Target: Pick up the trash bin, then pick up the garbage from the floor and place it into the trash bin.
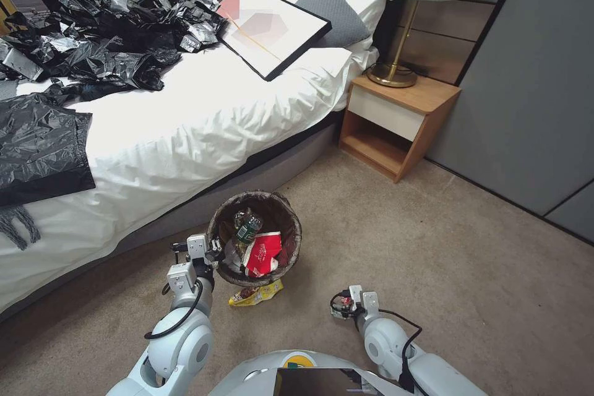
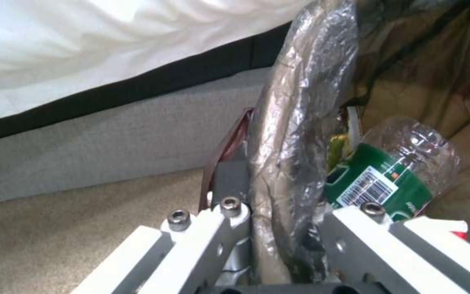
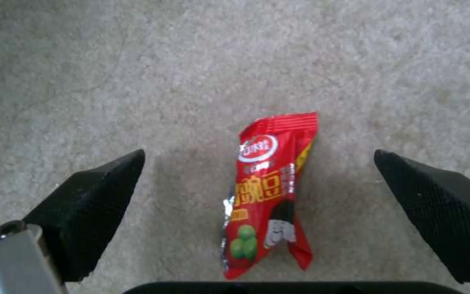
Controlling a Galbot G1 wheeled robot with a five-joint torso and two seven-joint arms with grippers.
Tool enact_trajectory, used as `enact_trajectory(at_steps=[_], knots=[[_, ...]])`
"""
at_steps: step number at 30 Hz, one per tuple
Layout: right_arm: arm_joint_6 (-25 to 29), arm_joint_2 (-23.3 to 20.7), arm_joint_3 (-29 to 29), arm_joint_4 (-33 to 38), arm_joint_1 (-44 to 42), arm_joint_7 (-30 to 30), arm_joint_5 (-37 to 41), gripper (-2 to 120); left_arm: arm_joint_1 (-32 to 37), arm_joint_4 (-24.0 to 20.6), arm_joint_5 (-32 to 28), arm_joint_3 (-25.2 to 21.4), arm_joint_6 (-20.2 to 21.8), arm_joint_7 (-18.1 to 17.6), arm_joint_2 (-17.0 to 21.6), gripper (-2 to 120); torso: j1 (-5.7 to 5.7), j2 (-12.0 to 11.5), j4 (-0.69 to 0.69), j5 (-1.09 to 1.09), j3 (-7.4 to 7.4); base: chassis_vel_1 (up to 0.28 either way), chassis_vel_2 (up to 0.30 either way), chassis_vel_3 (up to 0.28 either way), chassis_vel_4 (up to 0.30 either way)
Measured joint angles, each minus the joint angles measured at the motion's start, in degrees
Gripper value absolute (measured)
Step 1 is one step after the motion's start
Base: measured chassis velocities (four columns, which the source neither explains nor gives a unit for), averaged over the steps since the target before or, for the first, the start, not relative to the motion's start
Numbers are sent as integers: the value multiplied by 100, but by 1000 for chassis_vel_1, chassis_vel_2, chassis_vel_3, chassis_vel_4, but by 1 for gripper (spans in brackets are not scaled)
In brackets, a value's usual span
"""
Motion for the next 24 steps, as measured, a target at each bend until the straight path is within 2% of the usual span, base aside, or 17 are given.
enact_trajectory(at_steps=[18,21,24], knots=[[-22,101,-133,-222,56,33,-84,96,-51,18,-54,-6,-2,-10,30,4,0,0,-1,-2,0,0,0,0,0],[-18,94,-133,-238,56,35,-90,92,-60,25,-63,-8,-2,-13,40,4,0,1,-2,-4,0,0,0,0,0],[12,91,-130,-264,62,48,-126,83,-80,34,-79,-8,-2,-16,49,4,0,1,-2,-4,-1,0,0,0,0]])
